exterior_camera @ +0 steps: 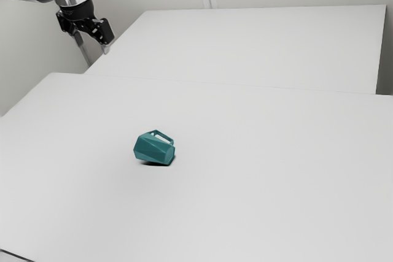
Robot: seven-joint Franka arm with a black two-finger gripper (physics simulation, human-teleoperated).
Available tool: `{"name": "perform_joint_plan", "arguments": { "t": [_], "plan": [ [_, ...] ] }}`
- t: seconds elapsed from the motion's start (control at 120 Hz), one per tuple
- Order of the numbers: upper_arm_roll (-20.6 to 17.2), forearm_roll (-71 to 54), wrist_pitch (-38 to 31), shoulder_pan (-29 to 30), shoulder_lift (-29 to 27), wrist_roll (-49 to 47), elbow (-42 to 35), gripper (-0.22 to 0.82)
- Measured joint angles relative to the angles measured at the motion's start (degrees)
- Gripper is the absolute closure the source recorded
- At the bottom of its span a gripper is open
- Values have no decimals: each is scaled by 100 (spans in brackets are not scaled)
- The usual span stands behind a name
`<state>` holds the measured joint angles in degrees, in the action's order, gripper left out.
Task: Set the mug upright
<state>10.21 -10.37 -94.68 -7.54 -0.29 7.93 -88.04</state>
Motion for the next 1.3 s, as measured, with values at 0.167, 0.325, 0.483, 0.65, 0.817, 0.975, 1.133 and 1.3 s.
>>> {"name": "perform_joint_plan", "arguments": {
  "t": [0.167, 0.325, 0.483, 0.65, 0.817, 0.975, 1.133, 1.3],
  "plan": [
    [-2, 0, -32, 22, -22, -2, -32, 2],
    [-2, 5, -125, 18, -69, -6, -103, 2],
    [55, 66, -290, -91, -140, -19, -338, 2],
    [337, 363, -671, -358, -279, -34, -887, 2],
    [676, 806, -1030, -272, -335, -42, -1434, 2],
    [907, 1278, -1300, -158, -412, -29, -1932, 2],
    [1137, 1809, -1494, -250, -522, 79, -2411, 2],
    [1385, 2558, -1679, -243, -526, 403, -2829, 2]
  ]
}}
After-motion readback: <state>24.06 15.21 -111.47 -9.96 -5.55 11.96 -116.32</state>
